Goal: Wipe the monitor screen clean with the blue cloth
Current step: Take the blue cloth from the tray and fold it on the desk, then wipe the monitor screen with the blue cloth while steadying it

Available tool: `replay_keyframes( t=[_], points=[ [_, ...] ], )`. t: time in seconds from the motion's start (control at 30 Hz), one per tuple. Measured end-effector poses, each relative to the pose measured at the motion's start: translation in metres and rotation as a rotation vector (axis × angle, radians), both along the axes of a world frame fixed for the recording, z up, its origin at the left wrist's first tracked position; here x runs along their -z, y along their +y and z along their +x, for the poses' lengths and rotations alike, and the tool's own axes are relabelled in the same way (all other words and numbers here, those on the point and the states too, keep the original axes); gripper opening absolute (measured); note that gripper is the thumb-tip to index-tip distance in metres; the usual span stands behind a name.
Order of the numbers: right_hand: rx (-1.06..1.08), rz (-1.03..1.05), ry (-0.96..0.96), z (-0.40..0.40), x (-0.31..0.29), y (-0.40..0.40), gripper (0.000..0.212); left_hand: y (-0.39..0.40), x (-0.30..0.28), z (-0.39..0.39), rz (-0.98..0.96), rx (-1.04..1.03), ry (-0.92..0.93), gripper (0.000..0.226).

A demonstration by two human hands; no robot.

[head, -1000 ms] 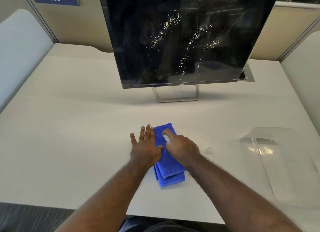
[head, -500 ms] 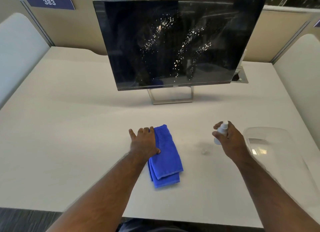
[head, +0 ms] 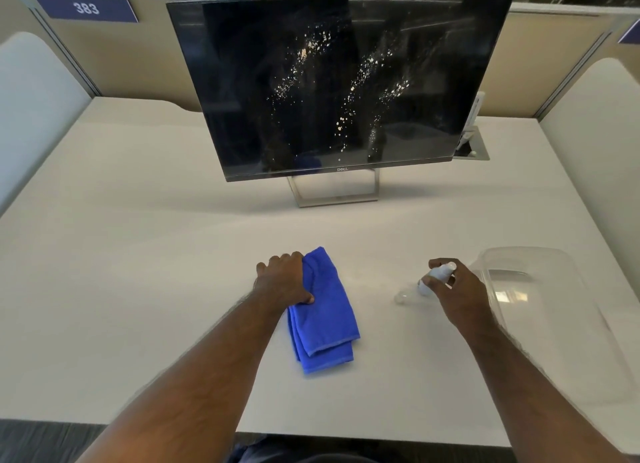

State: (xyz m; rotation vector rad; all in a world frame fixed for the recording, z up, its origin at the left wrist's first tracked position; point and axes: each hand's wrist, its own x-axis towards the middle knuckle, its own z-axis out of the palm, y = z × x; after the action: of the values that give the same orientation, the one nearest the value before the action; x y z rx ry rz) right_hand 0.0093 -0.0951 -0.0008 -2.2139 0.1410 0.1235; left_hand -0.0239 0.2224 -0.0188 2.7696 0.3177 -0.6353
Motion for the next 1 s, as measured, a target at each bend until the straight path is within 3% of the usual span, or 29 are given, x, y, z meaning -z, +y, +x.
replay_keyframes(
  t=[0.17, 0.27, 0.33, 0.43, 0.5, 0.57, 0.6, 0.67, 0.73, 0.87, 1.0],
  points=[
    [-0.030, -0.054, 0.034, 0.007, 0.004, -0.004, 0.034, 0.002, 0.004, -0.004, -0.216, -0.084, -0.022, 0.065],
    [-0.003, -0.011, 0.070, 0.008, -0.004, -0.004, 0.058, 0.002, 0.004, -0.006, -0.325, -0.119, -0.013, 0.053],
    [0.060, 0.021, -0.164, 0.001, -0.026, -0.002, 0.062, 0.002, 0.000, -0.008, -0.447, -0.181, -0.014, 0.047],
    [-0.011, -0.019, -0.783, -0.015, -0.072, 0.014, 0.034, 0.007, -0.017, -0.013, -0.744, -0.266, 0.024, 0.047],
    [-0.156, 0.039, -0.900, -0.025, -0.094, 0.042, 0.026, 0.011, -0.037, -0.016, -0.914, -0.243, 0.094, 0.051],
    [-0.256, 0.106, -0.734, -0.032, -0.104, 0.073, 0.027, 0.015, -0.060, -0.017, -1.047, -0.189, 0.147, 0.051],
    [-0.277, 0.149, -0.536, -0.035, -0.107, 0.087, 0.034, 0.016, -0.072, -0.016, -1.098, -0.163, 0.155, 0.051],
    [-0.339, 0.289, -0.032, -0.038, -0.112, 0.109, 0.067, 0.022, -0.095, -0.012, -1.192, -0.135, 0.144, 0.052],
    [-0.427, 0.452, 0.265, -0.035, -0.109, 0.119, 0.078, 0.027, -0.114, -0.007, -1.265, -0.130, 0.102, 0.056],
    [-0.447, 0.549, 0.239, -0.026, -0.110, 0.139, 0.031, 0.036, -0.143, 0.009, -1.237, -0.111, -0.081, 0.054],
    [-0.248, 0.586, 0.094, 0.002, -0.126, 0.156, 0.025, 0.050, -0.160, 0.033, -1.119, -0.198, -0.356, 0.054]
  ],
)
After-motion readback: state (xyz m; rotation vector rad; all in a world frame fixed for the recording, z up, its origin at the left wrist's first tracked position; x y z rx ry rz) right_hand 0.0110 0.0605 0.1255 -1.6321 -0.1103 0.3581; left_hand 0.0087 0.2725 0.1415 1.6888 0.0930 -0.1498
